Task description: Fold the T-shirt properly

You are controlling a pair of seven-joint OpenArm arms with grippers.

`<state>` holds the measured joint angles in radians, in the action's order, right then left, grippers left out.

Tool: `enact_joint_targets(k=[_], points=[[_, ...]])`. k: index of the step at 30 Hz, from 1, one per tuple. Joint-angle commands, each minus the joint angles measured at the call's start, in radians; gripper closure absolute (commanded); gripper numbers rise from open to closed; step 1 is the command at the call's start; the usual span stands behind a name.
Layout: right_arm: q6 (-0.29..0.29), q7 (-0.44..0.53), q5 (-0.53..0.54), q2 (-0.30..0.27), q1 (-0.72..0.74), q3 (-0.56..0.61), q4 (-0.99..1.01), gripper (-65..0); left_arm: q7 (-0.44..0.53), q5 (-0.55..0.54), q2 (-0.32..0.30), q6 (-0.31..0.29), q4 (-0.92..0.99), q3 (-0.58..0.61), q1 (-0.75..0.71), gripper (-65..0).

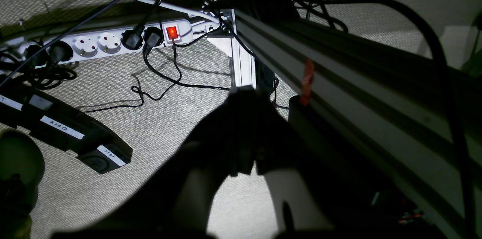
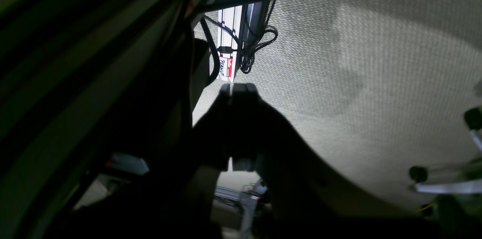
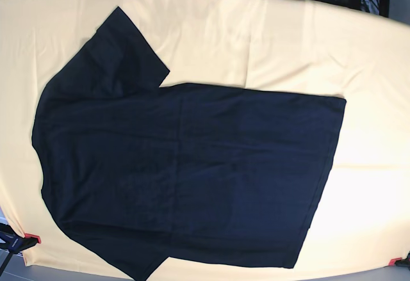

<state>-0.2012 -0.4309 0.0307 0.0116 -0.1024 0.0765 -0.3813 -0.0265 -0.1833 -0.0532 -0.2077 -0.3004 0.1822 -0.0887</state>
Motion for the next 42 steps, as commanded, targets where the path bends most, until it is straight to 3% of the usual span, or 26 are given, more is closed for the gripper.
enact_joint_targets(k=[1,20,22,25,30,34,42], points=[[-0.009,-0.003,-0.011,0.002,0.019,0.002,-0.018,0.0,0.003,-0.001,-0.002,-0.010,-0.007,0.001,0.000,0.0],[0.006,0.003,-0.029,0.002,0.019,0.002,-0.018,0.0,-0.003,-0.001,-0.002,-0.010,-0.007,0.001,0.000,0.0],[-0.010,-0.010,-0.065,0.002,0.019,0.002,-0.018,0.0,-0.030,0.000,-0.003,-0.010,-0.008,0.001,0.000,0.0],[-0.011,-0.105,-0.092,0.002,0.013,0.002,-0.045,0.0,-0.126,-0.001,-0.011,-0.013,-0.023,0.001,-0.004,0.0],[-0.018,-0.219,-0.091,-0.012,-0.095,0.002,-0.222,0.0,-0.262,-0.002,-0.065,-0.089,-0.174,0.001,-0.106,0.0],[-0.085,-0.241,-0.069,-0.039,-0.229,0.002,-0.370,0.0,-0.271,-0.026,-0.116,-0.089,-0.338,0.001,-0.240,0.0],[-0.212,-0.338,0.105,-0.101,-0.480,0.002,-0.650,0.0,-0.378,-0.156,-0.254,-0.093,-0.673,0.001,-0.480,0.0]])
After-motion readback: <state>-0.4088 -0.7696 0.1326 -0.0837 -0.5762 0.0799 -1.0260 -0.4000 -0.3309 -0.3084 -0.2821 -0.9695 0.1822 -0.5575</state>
